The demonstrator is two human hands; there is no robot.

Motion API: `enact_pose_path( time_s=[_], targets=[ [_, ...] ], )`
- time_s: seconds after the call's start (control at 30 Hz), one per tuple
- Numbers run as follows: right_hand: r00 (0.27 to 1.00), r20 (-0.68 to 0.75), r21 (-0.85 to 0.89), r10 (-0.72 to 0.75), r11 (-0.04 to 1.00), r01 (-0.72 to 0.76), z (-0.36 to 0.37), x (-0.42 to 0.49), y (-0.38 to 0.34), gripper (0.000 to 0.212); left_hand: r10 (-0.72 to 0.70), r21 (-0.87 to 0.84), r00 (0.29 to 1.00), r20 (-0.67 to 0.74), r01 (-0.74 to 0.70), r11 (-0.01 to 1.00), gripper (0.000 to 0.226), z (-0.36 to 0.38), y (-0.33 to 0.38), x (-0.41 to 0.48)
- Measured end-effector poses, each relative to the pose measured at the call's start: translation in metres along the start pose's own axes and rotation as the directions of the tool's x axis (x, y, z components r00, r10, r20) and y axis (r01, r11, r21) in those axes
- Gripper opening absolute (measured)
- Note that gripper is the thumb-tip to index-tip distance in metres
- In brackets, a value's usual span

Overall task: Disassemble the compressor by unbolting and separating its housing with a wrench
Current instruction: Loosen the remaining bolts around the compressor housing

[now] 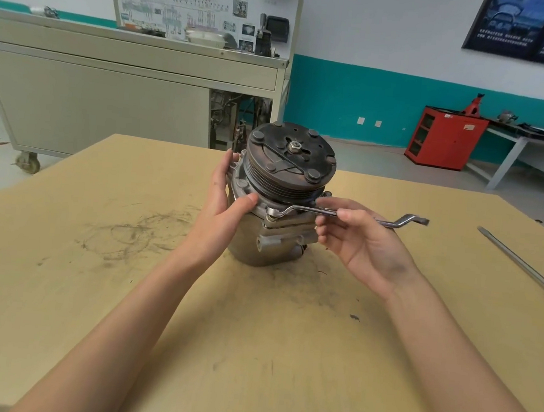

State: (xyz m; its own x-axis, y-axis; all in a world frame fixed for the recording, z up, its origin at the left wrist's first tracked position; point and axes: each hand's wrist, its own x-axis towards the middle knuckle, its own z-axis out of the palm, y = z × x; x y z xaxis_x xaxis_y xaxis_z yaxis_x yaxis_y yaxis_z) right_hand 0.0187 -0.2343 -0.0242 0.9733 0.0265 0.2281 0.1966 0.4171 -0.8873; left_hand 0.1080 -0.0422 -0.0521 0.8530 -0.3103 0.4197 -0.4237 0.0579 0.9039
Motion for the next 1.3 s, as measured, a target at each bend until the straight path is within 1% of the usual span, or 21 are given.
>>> enact_pose_path(
  time_s=[0.03, 0.07, 0.1, 0.13, 0.17, 0.2, 0.23, 0.27, 0.3, 0.33, 0.37, 0.4, 0.47, 0.53, 0.63, 0.7, 0.93, 1.07, 1.13, 1.23, 1.3],
  targets=[
    [1.0, -0.009, -0.021, -0.027, 0.999, 0.027, 0.001, -0.002, 0.001, 0.023, 0.0, 0.001, 1.0, 0.0, 0.0, 1.0, 0.08, 0.0, 0.0, 0.0],
    [0.995, -0.031, -0.07, -0.093, 0.993, 0.091, 0.003, -0.005, 0.002, 0.023, 0.001, -0.002, 1.0, 0.0, -0.001, 1.0, 0.08, 0.0, 0.001, 0.0],
    [0.978, -0.058, -0.16, -0.2, 0.969, 0.189, 0.006, -0.009, 0.004, 0.021, 0.0, -0.007, 1.0, 0.001, 0.0, 1.0, 0.08, 0.0, 0.001, 0.0],
    [0.94, -0.063, -0.29, -0.336, 0.907, 0.305, 0.011, -0.015, 0.006, 0.02, -0.003, -0.011, 1.0, 0.002, 0.003, 1.0, 0.08, 0.0, 0.001, 0.0],
    [0.877, -0.021, -0.446, -0.479, 0.79, 0.421, 0.017, -0.021, 0.008, 0.02, -0.006, -0.015, 1.0, 0.002, 0.006, 1.0, 0.079, 0.0, 0.001, 0.0],
    [0.789, 0.08, -0.61, -0.61, 0.595, 0.522, 0.023, -0.026, 0.009, 0.019, -0.008, -0.018, 1.0, 0.001, 0.008, 1.0, 0.079, 0.0, 0.002, -0.001],
    [0.683, 0.229, -0.742, -0.694, 0.33, 0.584, 0.029, -0.031, 0.01, 0.019, -0.008, -0.02, 1.0, -0.001, 0.008, 1.0, 0.079, 0.0, 0.002, -0.001],
    [0.583, 0.392, -0.807, -0.712, 0.037, 0.589, 0.035, -0.035, 0.01, 0.019, -0.008, -0.022, 1.0, -0.004, 0.008, 1.0, 0.079, 0.0, 0.002, -0.001],
    [0.503, 0.533, -0.804, -0.681, -0.222, 0.551, 0.04, -0.037, 0.012, 0.019, -0.009, -0.024, 1.0, -0.007, 0.009, 1.0, 0.08, 0.001, 0.003, -0.001],
    [0.456, 0.627, -0.769, -0.632, -0.407, 0.493, 0.045, -0.038, 0.015, 0.019, -0.009, -0.025, 1.0, -0.009, 0.008, 1.0, 0.079, 0.001, 0.003, -0.001],
    [0.438, 0.676, -0.736, -0.593, -0.512, 0.443, 0.048, -0.039, 0.017, 0.019, -0.008, -0.023, 1.0, -0.01, 0.008, 1.0, 0.079, 0.001, 0.003, -0.002],
    [0.433, 0.694, -0.72, -0.575, -0.56, 0.41, 0.051, -0.039, 0.02, 0.019, -0.007, -0.018, 1.0, -0.01, 0.007, 1.0, 0.078, 0.001, 0.003, -0.002],
    [0.421, 0.688, -0.725, -0.591, -0.577, 0.376, 0.054, -0.038, 0.024, 0.024, 0.001, -0.011, 1.0, -0.009, -0.001, 1.0, 0.071, 0.0, 0.003, -0.003],
    [0.417, 0.679, -0.734, -0.604, -0.55, 0.397, 0.055, -0.039, 0.026, 0.025, 0.009, -0.008, 1.0, -0.007, -0.009, 1.0, 0.067, 0.0, 0.003, -0.004],
    [0.456, 0.683, -0.729, -0.571, -0.494, 0.474, 0.055, -0.045, 0.027, 0.033, 0.014, 0.013, 1.0, 0.0, -0.014, 1.0, 0.065, 0.0, 0.003, -0.003],
    [0.471, 0.685, -0.727, -0.555, -0.488, 0.483, 0.056, -0.047, 0.025, 0.036, 0.011, 0.02, 1.0, -0.001, -0.011, 1.0, 0.065, 0.0, 0.001, -0.002],
    [0.467, 0.734, -0.679, -0.493, -0.566, 0.468, 0.053, -0.044, 0.031, 0.026, 0.015, 0.021, 1.0, -0.014, -0.015, 1.0, 0.065, 0.001, 0.004, -0.004],
    [0.468, 0.713, -0.7, -0.523, -0.57, 0.429, 0.052, -0.047, 0.029, 0.023, 0.01, 0.029, 1.0, -0.018, -0.01, 1.0, 0.065, 0.002, 0.005, -0.004],
    [0.493, 0.683, -0.73, -0.539, -0.532, 0.43, 0.051, -0.045, 0.03, 0.02, 0.004, 0.022, 1.0, -0.017, -0.004, 1.0, 0.066, 0.002, 0.005, -0.004],
    [0.532, 0.614, -0.787, -0.583, -0.398, 0.472, 0.051, -0.045, 0.034, 0.013, 0.007, 0.026, 1.0, -0.018, -0.007, 1.0, 0.066, 0.002, 0.005, -0.003],
    [0.525, 0.572, -0.813, -0.63, -0.351, 0.464, 0.051, -0.045, 0.036, 0.012, 0.008, 0.027, 1.0, -0.019, -0.008, 1.0, 0.066, 0.002, 0.005, -0.003]
  ],
)
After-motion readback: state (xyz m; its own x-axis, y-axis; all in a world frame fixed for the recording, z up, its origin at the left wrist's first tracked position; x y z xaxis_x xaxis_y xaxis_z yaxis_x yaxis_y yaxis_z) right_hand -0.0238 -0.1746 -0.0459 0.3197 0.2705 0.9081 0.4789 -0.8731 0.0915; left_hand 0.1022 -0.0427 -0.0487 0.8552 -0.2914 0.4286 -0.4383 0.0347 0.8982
